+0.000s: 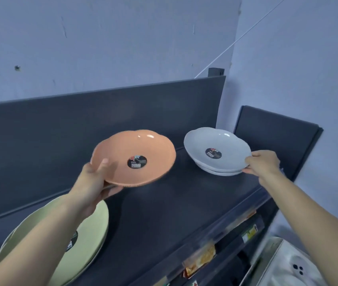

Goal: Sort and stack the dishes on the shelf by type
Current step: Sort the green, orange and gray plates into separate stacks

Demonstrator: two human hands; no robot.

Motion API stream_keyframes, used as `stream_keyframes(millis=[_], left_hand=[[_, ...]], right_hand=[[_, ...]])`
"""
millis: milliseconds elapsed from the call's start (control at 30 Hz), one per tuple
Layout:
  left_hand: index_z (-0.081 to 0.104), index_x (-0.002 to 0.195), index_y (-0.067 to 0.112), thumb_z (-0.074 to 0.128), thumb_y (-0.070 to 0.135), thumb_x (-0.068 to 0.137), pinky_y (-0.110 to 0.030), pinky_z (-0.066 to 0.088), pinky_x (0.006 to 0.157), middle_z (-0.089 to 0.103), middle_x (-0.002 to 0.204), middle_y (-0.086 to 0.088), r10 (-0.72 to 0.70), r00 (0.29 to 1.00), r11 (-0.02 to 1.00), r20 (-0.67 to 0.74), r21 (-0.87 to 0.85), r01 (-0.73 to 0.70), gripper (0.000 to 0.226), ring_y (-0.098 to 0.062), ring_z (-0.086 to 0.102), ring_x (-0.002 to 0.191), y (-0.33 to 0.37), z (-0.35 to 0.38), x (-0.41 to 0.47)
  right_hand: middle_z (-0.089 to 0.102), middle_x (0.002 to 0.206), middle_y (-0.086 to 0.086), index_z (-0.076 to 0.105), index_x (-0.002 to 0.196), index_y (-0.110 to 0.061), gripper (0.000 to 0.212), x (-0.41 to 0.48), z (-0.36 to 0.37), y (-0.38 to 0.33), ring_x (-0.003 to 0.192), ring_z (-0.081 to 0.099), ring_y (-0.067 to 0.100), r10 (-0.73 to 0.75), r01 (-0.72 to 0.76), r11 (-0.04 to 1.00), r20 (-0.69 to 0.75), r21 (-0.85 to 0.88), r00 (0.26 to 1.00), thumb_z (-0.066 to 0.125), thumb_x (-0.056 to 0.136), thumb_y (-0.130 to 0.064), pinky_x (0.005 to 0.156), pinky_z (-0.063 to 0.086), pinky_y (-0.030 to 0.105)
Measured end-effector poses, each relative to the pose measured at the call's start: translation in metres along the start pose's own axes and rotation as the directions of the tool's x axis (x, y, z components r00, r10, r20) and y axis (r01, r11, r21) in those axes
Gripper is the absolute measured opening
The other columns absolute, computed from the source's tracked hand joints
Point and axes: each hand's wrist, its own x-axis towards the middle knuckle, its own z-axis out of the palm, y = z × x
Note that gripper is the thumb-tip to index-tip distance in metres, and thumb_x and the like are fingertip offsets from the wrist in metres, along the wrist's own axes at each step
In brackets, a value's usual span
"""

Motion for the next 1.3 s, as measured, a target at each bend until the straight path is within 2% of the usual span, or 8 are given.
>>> stream_keyframes(millis=[267,467,667,833,967,1067,1133,1300], left_hand=[[0.064,0.109,0.027,0.059,0.039,0.089,-0.036,0.060,0.071,0.071,0.104,-0.008,-0.235,0.919,0.925,0.316,0.363,0.112,0.024,-0.025,0.069,0.096,-0.027,0.035,0.021],[0.062,0.108,0.023,0.058,0.041,0.089,-0.038,0.060,0.069,0.071,0.100,-0.005,-0.282,0.918,0.857,0.279,0.504,0.110,0.027,-0.019,0.071,0.086,-0.039,0.037,0.042],[0.049,0.113,0.015,0.052,0.035,0.092,-0.021,0.047,0.043,0.062,0.083,-0.008,-0.298,0.949,0.678,0.098,0.722,0.139,0.029,-0.016,0.060,0.044,-0.047,0.050,0.055],[0.046,0.117,0.013,0.040,0.010,0.088,-0.030,0.054,0.059,0.065,0.093,-0.016,-0.278,0.960,0.500,0.019,0.857,0.128,0.030,-0.027,0.061,0.057,-0.049,0.057,0.060],[0.045,0.118,0.012,0.038,0.006,0.085,-0.034,0.057,0.066,0.064,0.097,-0.015,-0.270,0.963,0.422,-0.006,0.898,0.124,0.034,-0.030,0.067,0.067,-0.048,0.057,0.061],[0.043,0.123,0.013,0.044,0.008,0.086,-0.033,0.055,0.070,0.060,0.099,-0.010,-0.264,0.963,0.268,-0.047,0.956,0.120,0.037,-0.026,0.066,0.076,-0.050,0.054,0.063],[0.044,0.123,0.013,0.049,0.007,0.083,-0.032,0.055,0.068,0.059,0.095,-0.006,-0.243,0.968,0.146,-0.055,0.985,0.093,0.041,-0.025,0.064,0.084,-0.052,0.051,0.065],[0.046,0.119,0.012,0.052,0.006,0.082,-0.030,0.050,0.063,0.055,0.087,-0.004,-0.233,0.971,0.109,-0.046,0.991,0.073,0.038,-0.025,0.062,0.082,-0.056,0.048,0.065]], right_hand=[[0.063,0.093,0.011,0.065,0.080,-0.004,0.024,0.038,0.013,0.014,0.077,0.070,0.037,0.038,-0.045,0.991,-0.062,-0.126,0.997,0.046,0.081,0.011,0.075,0.060,0.043],[0.064,0.082,0.009,0.066,0.076,-0.003,0.028,0.056,0.016,0.018,0.070,0.070,0.037,-0.008,-0.012,0.985,-0.117,-0.170,0.993,0.041,0.081,0.009,0.075,0.060,0.044],[0.067,0.081,0.020,0.068,0.082,0.008,0.026,0.068,0.019,0.025,0.069,0.069,0.036,-0.090,0.062,0.956,-0.087,-0.287,0.992,0.042,0.079,0.007,0.065,0.058,0.038],[0.043,0.085,0.012,0.038,0.049,-0.007,0.032,0.074,0.014,0.038,0.054,0.036,0.024,-0.131,0.108,0.891,-0.021,-0.441,0.991,0.043,0.079,0.003,0.048,0.027,0.025],[0.058,0.087,0.014,0.062,0.074,0.007,0.022,0.077,0.012,0.043,0.068,0.054,0.026,-0.013,0.018,0.956,0.020,-0.294,1.000,0.045,0.082,-0.005,0.058,0.054,0.038],[0.064,0.102,0.016,0.064,0.092,0.003,0.020,0.074,0.013,0.044,0.082,0.065,0.028,0.103,-0.094,0.991,0.105,-0.093,0.989,0.045,0.087,-0.002,0.059,0.057,0.033],[0.064,0.106,0.016,0.063,0.093,0.005,0.022,0.072,0.015,0.046,0.083,0.067,0.031,0.085,-0.077,0.993,0.086,-0.093,0.993,0.043,0.090,-0.002,0.059,0.059,0.033],[0.063,0.111,0.015,0.067,0.098,-0.001,0.030,0.065,0.023,0.045,0.080,0.066,0.036,0.014,-0.019,0.984,-0.031,-0.179,0.999,0.037,0.093,-0.008,0.064,0.060,0.039]])
